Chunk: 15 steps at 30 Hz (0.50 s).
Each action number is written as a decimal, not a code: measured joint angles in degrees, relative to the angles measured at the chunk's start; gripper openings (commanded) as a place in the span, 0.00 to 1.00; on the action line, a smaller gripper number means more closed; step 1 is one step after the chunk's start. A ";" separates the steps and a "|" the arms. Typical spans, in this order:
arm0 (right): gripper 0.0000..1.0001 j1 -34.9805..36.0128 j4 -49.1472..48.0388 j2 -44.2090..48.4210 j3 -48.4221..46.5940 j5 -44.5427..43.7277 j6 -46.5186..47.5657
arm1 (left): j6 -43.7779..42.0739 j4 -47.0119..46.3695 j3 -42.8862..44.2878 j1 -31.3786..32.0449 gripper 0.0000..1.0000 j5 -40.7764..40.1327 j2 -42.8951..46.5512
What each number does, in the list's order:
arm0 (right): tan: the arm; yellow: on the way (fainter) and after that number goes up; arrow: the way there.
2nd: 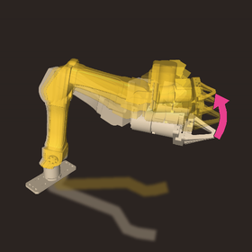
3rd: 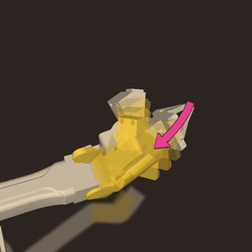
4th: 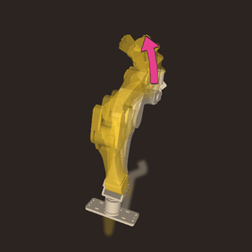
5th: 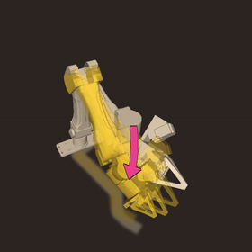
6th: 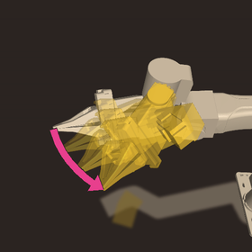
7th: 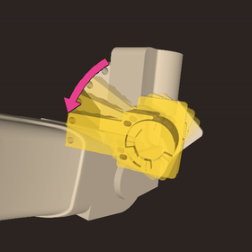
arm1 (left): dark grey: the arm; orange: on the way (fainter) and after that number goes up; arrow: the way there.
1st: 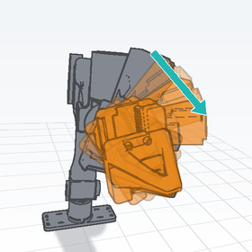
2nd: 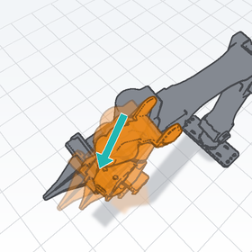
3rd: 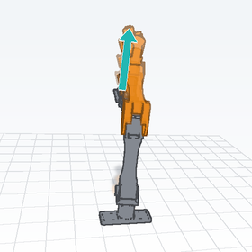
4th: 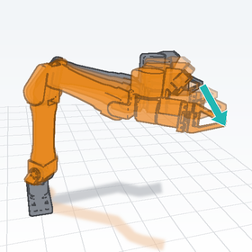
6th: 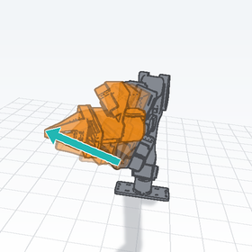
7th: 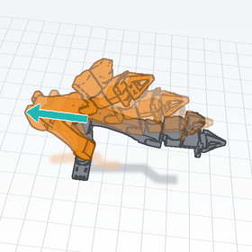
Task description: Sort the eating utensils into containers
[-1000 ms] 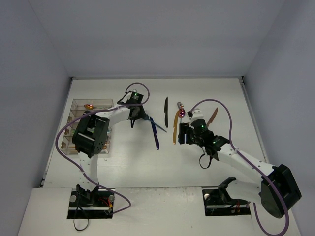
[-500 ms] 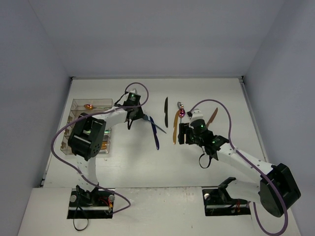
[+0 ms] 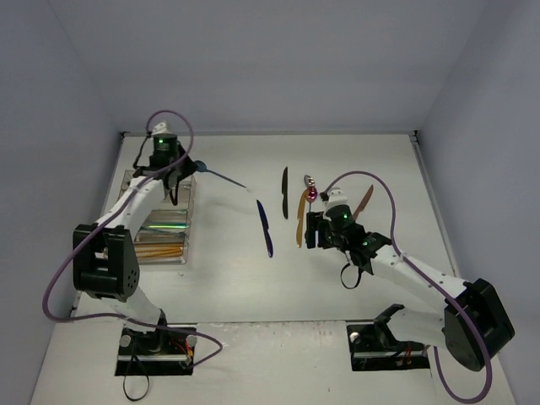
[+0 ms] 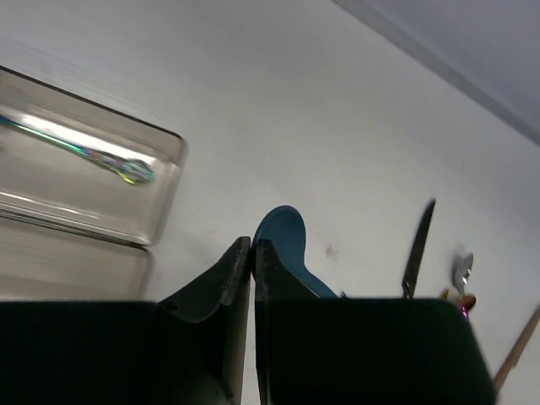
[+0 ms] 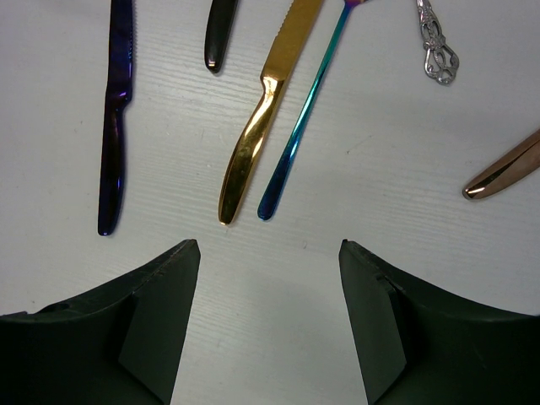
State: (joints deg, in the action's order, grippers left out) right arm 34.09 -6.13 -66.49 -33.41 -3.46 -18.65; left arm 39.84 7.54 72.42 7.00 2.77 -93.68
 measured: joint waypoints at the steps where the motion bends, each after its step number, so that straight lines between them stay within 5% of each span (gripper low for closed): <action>1: 0.64 0.00 0.00 -0.01 0.00 0.01 0.00 | -0.29 0.10 0.00 -2.03 0.00 -0.06 0.72; 3: 0.64 0.00 0.00 -0.04 -0.02 0.04 0.02 | -1.77 1.17 0.15 -9.24 0.00 -0.12 1.04; 15: 0.64 0.00 0.00 -0.17 -0.02 0.08 0.07 | -4.94 4.16 3.48 -20.92 0.00 -0.58 -6.44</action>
State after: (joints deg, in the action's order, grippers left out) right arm 34.09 -6.13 -66.65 -33.43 -3.38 -18.59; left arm 34.89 11.70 75.91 -13.93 2.19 -100.13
